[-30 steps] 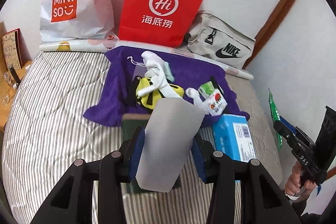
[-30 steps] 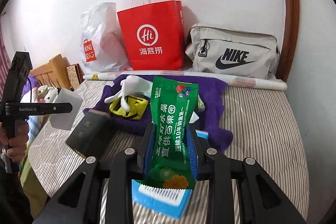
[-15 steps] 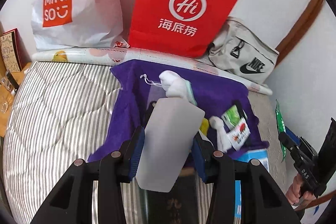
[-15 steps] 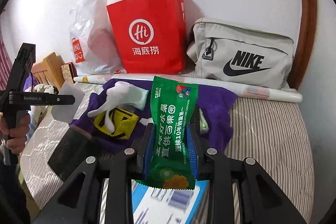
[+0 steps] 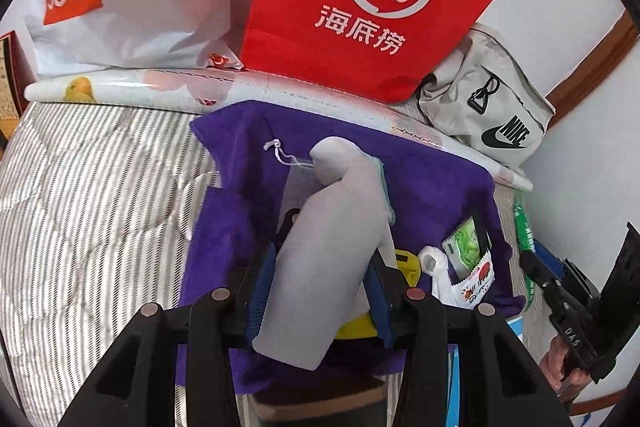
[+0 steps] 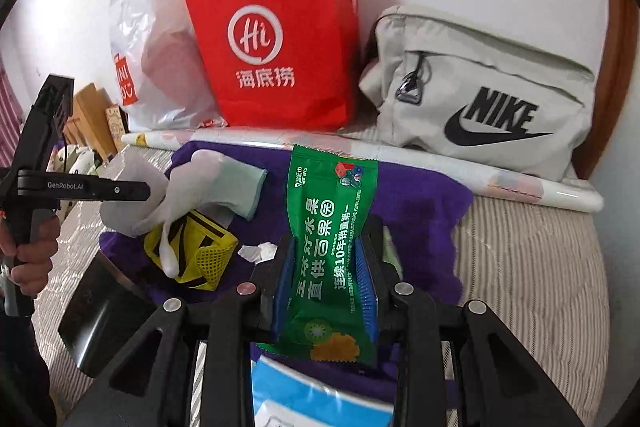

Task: Organize soft objects
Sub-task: 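Carry the foam block and the green packet toward the towel with both tools, then lower the block and the green packet onto the towel and open both tools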

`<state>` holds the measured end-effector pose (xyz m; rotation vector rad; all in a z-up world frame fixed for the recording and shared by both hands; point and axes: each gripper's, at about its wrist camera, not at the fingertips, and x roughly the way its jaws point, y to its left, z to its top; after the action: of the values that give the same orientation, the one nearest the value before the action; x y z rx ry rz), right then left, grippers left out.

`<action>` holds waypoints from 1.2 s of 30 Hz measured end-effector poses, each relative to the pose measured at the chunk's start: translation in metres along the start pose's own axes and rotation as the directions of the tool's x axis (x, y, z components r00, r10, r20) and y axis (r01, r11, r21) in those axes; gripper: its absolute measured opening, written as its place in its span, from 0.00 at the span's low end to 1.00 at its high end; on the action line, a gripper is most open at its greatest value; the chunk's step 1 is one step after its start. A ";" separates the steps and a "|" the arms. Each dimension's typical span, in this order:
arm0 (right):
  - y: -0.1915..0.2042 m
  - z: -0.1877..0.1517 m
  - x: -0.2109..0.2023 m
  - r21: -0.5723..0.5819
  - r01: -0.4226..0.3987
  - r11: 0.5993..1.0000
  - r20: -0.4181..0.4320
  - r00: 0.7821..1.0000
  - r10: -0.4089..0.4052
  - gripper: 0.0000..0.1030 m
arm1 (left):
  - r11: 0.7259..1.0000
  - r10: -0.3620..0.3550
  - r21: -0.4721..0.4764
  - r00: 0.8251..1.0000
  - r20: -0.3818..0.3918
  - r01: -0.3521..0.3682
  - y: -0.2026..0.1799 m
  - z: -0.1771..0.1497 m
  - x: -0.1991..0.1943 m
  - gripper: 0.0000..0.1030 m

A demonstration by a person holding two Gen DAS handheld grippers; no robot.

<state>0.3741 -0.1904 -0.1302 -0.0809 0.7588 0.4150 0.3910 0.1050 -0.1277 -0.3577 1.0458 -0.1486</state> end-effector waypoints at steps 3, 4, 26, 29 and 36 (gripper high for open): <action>0.004 0.000 0.015 -0.009 -0.003 1.000 -0.032 0.999 0.003 0.30 | 1.000 0.009 0.009 1.000 -0.012 -0.009 0.001 0.001 0.008 0.40; 0.005 0.000 0.019 -0.009 -0.008 1.000 -0.041 0.999 0.007 0.30 | 1.000 0.010 0.006 1.000 -0.018 -0.010 0.002 0.002 0.011 0.40; 0.012 -0.004 0.022 -0.022 -0.003 1.000 -0.089 0.996 0.001 0.60 | 0.988 0.096 0.122 0.994 -0.043 -0.090 -0.010 -0.017 -0.003 0.81; 0.014 -0.006 0.010 -0.015 0.000 1.000 -0.082 0.997 -0.001 0.62 | 0.987 0.104 0.125 0.994 -0.032 -0.099 -0.009 -0.021 -0.020 0.81; 0.022 -0.017 -0.045 0.008 0.048 0.999 -0.057 0.997 -0.047 0.65 | 0.982 0.110 0.152 0.993 0.037 -0.115 -0.033 -0.042 -0.069 0.81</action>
<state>0.3257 -0.1891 -0.1104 -0.1026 0.8133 0.3655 0.3219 0.0848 -0.0782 -0.1598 1.0165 -0.1214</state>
